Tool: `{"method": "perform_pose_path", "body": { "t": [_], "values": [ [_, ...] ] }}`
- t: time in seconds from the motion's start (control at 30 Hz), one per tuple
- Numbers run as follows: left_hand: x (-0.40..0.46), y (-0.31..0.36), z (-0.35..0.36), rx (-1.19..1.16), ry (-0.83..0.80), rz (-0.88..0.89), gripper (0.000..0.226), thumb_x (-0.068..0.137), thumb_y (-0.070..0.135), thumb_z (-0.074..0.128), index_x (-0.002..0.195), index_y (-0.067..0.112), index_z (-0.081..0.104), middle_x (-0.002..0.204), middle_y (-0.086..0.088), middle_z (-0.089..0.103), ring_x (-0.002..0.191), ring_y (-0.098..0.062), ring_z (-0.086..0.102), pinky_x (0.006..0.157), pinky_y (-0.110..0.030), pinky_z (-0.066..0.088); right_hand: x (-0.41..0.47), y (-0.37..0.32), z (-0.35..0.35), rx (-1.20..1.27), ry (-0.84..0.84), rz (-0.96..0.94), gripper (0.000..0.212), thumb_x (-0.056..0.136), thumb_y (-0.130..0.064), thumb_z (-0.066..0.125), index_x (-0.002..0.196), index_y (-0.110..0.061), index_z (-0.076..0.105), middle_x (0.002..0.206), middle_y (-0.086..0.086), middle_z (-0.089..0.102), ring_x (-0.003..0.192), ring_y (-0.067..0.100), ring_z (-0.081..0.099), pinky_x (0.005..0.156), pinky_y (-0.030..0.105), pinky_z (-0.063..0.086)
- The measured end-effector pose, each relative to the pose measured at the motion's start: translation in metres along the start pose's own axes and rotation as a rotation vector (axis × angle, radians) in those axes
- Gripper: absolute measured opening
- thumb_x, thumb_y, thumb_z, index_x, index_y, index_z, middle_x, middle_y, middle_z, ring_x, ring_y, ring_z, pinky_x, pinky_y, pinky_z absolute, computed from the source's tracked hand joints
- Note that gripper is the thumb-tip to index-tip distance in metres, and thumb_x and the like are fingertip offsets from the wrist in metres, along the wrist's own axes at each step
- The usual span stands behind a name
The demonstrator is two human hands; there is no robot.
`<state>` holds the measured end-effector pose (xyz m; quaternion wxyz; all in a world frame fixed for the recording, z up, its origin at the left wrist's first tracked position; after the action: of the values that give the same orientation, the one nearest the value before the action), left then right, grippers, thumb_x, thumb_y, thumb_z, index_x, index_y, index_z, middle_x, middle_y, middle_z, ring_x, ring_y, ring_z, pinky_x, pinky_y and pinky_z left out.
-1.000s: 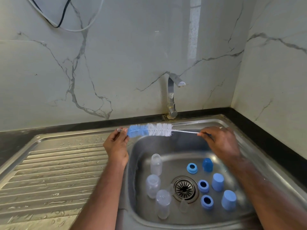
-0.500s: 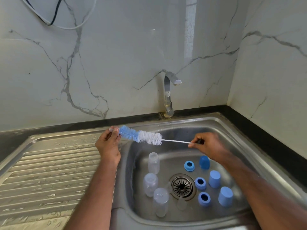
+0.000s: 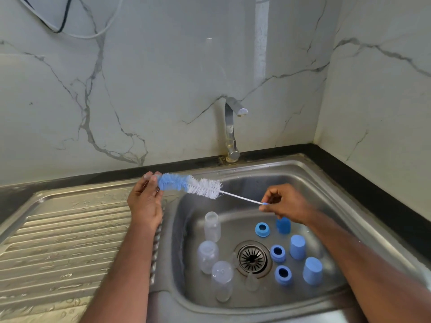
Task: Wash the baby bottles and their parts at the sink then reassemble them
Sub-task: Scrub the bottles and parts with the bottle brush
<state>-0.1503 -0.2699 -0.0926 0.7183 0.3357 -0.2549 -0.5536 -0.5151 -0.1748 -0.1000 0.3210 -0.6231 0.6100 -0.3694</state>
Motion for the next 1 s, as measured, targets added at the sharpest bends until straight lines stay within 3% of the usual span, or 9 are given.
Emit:
{"method": "perform_pose_path", "body": {
  "t": [0.13, 0.27, 0.37, 0.5, 0.63, 0.73, 0.83, 0.9, 1.0],
  "values": [
    [0.004, -0.001, -0.003, 0.035, 0.008, 0.001, 0.019, 0.091, 0.002, 0.068, 0.11, 0.007, 0.068, 0.118, -0.013, 0.071, 0.112, -0.025, 0.07, 0.098, -0.039, 0.056, 0.007, 0.002, -0.007, -0.228, 0.065, -0.059, 0.01, 0.09, -0.028, 0.074, 0.08, -0.028, 0.074, 0.066, -0.004, 0.068, 0.061, 0.007, 0.063, 0.064, 0.026, 0.054],
    [0.001, 0.0, 0.012, -0.145, -0.148, -0.067, 0.015, 0.102, 0.012, 0.055, 0.111, 0.007, 0.066, 0.114, -0.009, 0.072, 0.112, -0.02, 0.069, 0.095, -0.033, 0.057, -0.006, 0.003, 0.026, 0.141, -0.323, 0.073, 0.031, 0.101, -0.031, 0.059, 0.083, -0.011, 0.074, 0.054, 0.0, 0.043, 0.047, 0.012, 0.033, 0.046, 0.025, 0.027],
    [0.002, 0.001, 0.015, -0.177, -0.2, -0.07, 0.017, 0.102, 0.013, 0.053, 0.114, 0.008, 0.065, 0.117, -0.009, 0.069, 0.116, -0.02, 0.066, 0.101, -0.035, 0.053, -0.012, 0.007, 0.036, 0.223, -0.403, 0.125, 0.038, 0.103, -0.037, 0.053, 0.085, -0.009, 0.072, 0.055, 0.005, 0.042, 0.043, 0.013, 0.025, 0.043, 0.023, 0.021],
    [0.002, 0.004, 0.004, -0.038, -0.016, 0.006, 0.01, 0.092, 0.003, 0.066, 0.096, 0.012, 0.068, 0.096, -0.002, 0.074, 0.1, -0.017, 0.071, 0.093, -0.033, 0.058, -0.006, 0.0, 0.02, 0.087, -0.166, 0.037, 0.015, 0.084, -0.021, 0.081, 0.09, -0.013, 0.07, 0.067, 0.011, 0.069, 0.04, 0.016, 0.048, 0.04, 0.025, 0.04],
    [0.002, 0.005, -0.008, 0.145, 0.113, 0.111, 0.013, 0.088, -0.001, 0.072, 0.09, 0.012, 0.069, 0.077, 0.006, 0.074, 0.077, -0.008, 0.073, 0.063, -0.019, 0.057, 0.004, 0.001, -0.006, -0.255, 0.149, 0.026, 0.011, 0.082, -0.034, 0.082, 0.079, -0.028, 0.073, 0.07, -0.004, 0.071, 0.064, 0.01, 0.066, 0.063, 0.03, 0.056],
    [0.002, 0.005, -0.003, 0.181, 0.101, 0.146, 0.013, 0.087, 0.002, 0.075, 0.097, 0.01, 0.071, 0.092, -0.001, 0.073, 0.092, -0.015, 0.072, 0.079, -0.024, 0.06, 0.003, -0.011, -0.015, -0.446, 0.234, -0.045, 0.009, 0.093, -0.042, 0.068, 0.089, -0.035, 0.072, 0.079, -0.011, 0.068, 0.077, 0.007, 0.062, 0.073, 0.031, 0.054],
    [0.005, 0.001, 0.003, 0.032, -0.016, 0.035, 0.018, 0.087, 0.009, 0.073, 0.105, 0.01, 0.07, 0.105, -0.006, 0.073, 0.102, -0.018, 0.072, 0.087, -0.029, 0.06, 0.005, 0.003, 0.01, -0.158, -0.096, 0.001, 0.025, 0.097, -0.039, 0.063, 0.078, -0.026, 0.073, 0.064, 0.0, 0.06, 0.057, 0.015, 0.053, 0.057, 0.036, 0.049],
    [0.002, -0.001, 0.014, -0.116, -0.171, -0.054, 0.018, 0.086, 0.015, 0.069, 0.103, 0.011, 0.07, 0.105, -0.006, 0.074, 0.104, -0.018, 0.071, 0.093, -0.034, 0.058, -0.006, 0.012, 0.032, 0.114, -0.348, 0.142, 0.038, 0.101, -0.039, 0.056, 0.074, -0.017, 0.072, 0.054, 0.004, 0.039, 0.044, 0.015, 0.03, 0.041, 0.027, 0.027],
    [0.001, 0.0, 0.018, -0.196, -0.211, -0.071, 0.011, 0.096, 0.014, 0.061, 0.103, 0.011, 0.068, 0.102, -0.005, 0.075, 0.105, -0.018, 0.071, 0.095, -0.035, 0.057, -0.017, 0.012, 0.036, 0.234, -0.442, 0.237, 0.047, 0.106, -0.036, 0.046, 0.071, -0.011, 0.066, 0.051, 0.001, 0.028, 0.041, 0.012, 0.018, 0.041, 0.02, 0.016]
  ]
}}
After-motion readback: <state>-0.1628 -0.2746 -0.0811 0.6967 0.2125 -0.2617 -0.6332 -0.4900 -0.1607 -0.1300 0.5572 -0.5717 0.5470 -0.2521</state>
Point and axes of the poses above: each hand's wrist, its own x-axis towards the middle knuckle, its own z-axis out of the palm, y = z × x, the point moved 9 cm from there along x, towards the middle knuckle
